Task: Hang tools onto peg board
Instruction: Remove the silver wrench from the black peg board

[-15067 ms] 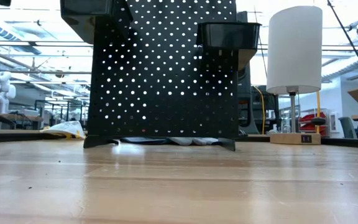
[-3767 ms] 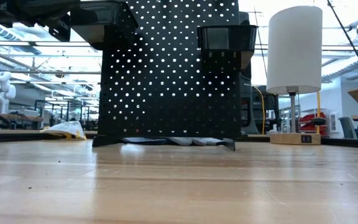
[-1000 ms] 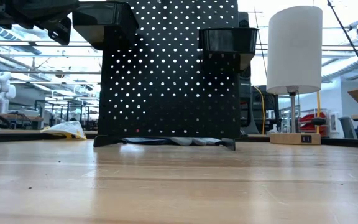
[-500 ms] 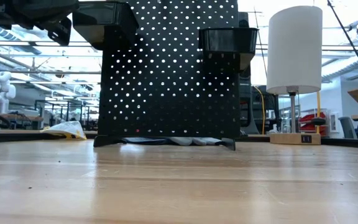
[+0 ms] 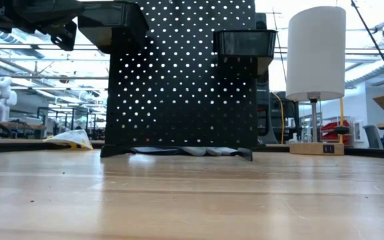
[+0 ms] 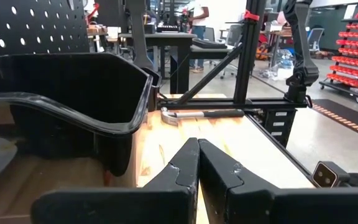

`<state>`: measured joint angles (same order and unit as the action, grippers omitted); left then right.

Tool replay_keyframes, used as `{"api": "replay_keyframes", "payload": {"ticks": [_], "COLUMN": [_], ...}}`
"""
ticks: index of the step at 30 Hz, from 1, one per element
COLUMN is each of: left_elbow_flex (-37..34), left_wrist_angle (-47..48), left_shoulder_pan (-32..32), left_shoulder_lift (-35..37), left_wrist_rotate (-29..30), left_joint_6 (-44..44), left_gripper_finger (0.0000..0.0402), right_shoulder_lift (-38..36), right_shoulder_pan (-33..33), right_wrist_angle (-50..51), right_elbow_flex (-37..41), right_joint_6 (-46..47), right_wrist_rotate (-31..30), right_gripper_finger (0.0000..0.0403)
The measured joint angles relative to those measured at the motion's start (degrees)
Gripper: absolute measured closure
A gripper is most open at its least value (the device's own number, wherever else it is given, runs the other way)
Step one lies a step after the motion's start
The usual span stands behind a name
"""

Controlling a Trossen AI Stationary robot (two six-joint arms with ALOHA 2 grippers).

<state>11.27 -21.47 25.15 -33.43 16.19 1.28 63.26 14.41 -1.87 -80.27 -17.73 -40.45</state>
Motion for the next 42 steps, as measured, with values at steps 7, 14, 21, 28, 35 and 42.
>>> {"api": "replay_keyframes", "payload": {"ticks": [7, 14, 21, 28, 35, 42], "left_elbow_flex": [0.00, 0.00, 0.00, 0.00, 0.00, 0.00], "left_wrist_angle": [0.13, 0.17, 0.13, 0.13, 1.69, 1.63], "left_shoulder_pan": [0.00, -0.01, 0.00, -0.02, 0.00, 0.00], "left_shoulder_lift": [0.00, 0.00, 0.00, 0.00, -0.38, -2.13], "left_wrist_rotate": [0.00, 0.00, 0.00, 0.02, 0.02, 0.04], "left_joint_6": [0.62, 1.05, 1.08, 1.33, 1.29, 1.32], "left_gripper_finger": [0.0388, 0.0388, 0.0388, 0.0388, 0.0388, 0.0388], "right_shoulder_lift": [-6.51, -6.96, -0.57, 4.58, 5.31, 12.04], "right_shoulder_pan": [-0.04, -0.09, -0.09, 2.27, 8.06, 12.14], "right_wrist_angle": [13.91, 43.03, 58.21, 58.71, 41.00, 27.25], "right_elbow_flex": [0.00, 0.11, 4.97, 16.68, 31.72, 38.47], "right_joint_6": [1.34, 24.59, 56.72, 82.06, 99.57, 109.54], "right_wrist_rotate": [-1.41, -5.95, -1.22, 11.47, 19.34, 21.40], "right_gripper_finger": [0.0396, 0.0396, 0.0396, 0.0396, 0.0396, 0.0396]}}
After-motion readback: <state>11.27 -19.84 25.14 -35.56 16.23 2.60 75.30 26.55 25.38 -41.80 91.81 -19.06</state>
